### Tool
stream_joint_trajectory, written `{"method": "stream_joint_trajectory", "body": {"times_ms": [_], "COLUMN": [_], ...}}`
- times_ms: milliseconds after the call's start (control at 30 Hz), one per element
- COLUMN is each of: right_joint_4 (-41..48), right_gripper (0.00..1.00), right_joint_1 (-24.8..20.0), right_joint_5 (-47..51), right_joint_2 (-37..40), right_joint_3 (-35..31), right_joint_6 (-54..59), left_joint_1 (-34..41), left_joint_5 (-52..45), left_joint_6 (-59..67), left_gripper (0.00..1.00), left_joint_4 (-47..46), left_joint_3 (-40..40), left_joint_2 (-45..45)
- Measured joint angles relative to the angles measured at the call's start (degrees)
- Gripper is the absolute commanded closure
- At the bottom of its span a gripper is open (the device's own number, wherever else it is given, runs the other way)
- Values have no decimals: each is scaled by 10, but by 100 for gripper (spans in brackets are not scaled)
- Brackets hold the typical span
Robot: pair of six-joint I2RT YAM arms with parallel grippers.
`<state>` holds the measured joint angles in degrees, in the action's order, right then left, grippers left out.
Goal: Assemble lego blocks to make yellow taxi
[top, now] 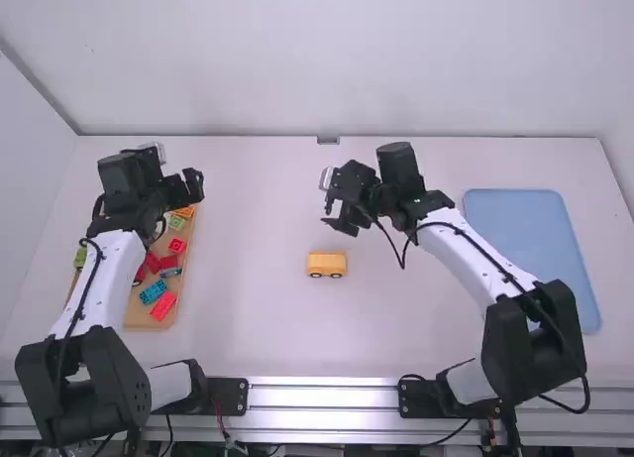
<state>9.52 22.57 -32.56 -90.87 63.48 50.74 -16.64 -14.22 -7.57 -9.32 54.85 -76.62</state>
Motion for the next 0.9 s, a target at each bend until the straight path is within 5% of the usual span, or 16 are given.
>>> {"method": "stream_joint_trajectory", "body": {"times_ms": [267,567,900], "right_joint_4": [-87,-120,-122], "right_gripper": [1,1,1], "right_joint_1": [-5,-97,-58], "right_joint_5": [-76,-263,-298], "right_joint_2": [-29,-29,-41], "right_joint_3": [0,5,11], "right_joint_6": [-104,-193,-193], "left_joint_1": [0,0,0], "left_joint_5": [34,82,111], "left_joint_6": [-25,-69,-115], "left_gripper": [1,1,1], "left_joint_4": [5,-29,-22], "left_joint_3": [0,0,9], "left_joint_2": [0,0,-18]}}
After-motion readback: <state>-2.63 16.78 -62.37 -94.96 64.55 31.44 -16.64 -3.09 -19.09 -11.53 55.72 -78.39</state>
